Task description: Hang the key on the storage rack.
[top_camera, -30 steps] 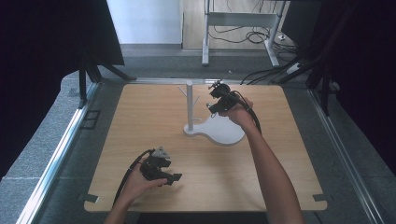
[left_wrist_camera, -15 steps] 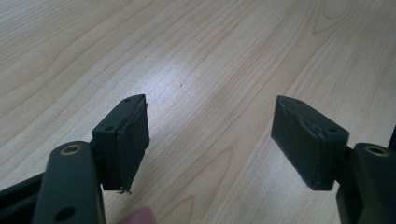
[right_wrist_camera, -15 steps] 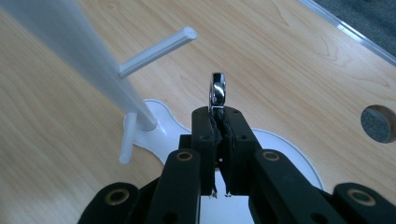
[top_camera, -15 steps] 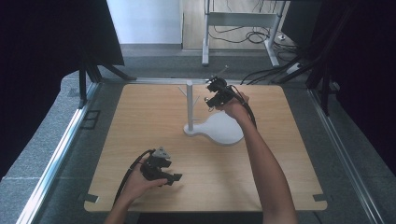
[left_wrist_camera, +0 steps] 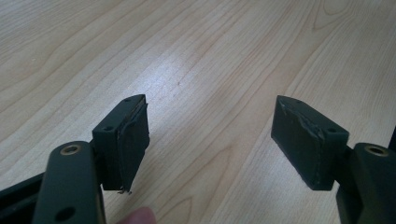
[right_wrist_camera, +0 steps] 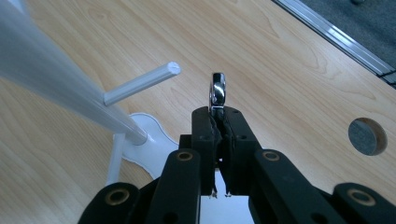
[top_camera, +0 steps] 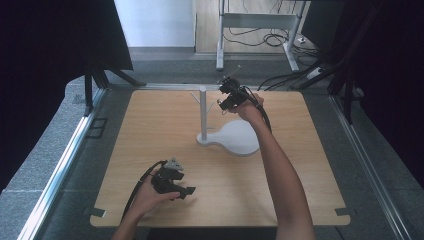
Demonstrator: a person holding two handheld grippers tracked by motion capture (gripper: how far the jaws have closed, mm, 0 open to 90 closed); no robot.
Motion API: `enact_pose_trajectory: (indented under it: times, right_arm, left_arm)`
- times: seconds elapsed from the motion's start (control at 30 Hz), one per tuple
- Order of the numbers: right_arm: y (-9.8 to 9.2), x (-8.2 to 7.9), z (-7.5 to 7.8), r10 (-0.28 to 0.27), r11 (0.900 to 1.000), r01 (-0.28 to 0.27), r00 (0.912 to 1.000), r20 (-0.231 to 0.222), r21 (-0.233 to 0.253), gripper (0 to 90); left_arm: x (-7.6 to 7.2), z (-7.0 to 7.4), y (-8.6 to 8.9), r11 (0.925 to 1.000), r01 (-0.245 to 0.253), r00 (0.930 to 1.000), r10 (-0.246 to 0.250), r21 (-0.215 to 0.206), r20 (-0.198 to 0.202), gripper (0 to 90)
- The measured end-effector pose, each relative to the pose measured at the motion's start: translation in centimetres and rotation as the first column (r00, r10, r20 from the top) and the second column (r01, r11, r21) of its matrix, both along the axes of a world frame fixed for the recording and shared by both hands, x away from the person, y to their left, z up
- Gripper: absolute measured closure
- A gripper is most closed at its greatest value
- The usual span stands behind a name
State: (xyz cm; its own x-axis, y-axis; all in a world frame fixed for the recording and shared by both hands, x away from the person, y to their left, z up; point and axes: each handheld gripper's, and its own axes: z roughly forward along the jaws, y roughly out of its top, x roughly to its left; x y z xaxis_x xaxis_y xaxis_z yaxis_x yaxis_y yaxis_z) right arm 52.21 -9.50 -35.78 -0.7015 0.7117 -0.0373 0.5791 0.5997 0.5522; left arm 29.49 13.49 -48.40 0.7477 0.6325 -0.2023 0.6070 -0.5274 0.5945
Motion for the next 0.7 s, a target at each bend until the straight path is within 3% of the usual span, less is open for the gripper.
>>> enact_pose_trajectory:
  times: [0.23, 0.7]
  right_arm:
    - [1.1, 0.3, -0.2, 0.013, 0.999, -0.013, 0.9999, 0.007, -0.041, 84.5]
    - [2.8, 0.4, -0.4, 0.025, 0.997, -0.023, 0.9995, 0.021, -0.074, 84.5]
  left_arm:
    - [0.0, -0.1, -0.2, 0.9999, 0.011, 0.9999, -0.011, 0.007, -0.003, 28.2]
    - [-0.2, 0.0, -0.6, 0.9999, 0.015, 0.9999, -0.015, 0.001, -0.002, 28.3]
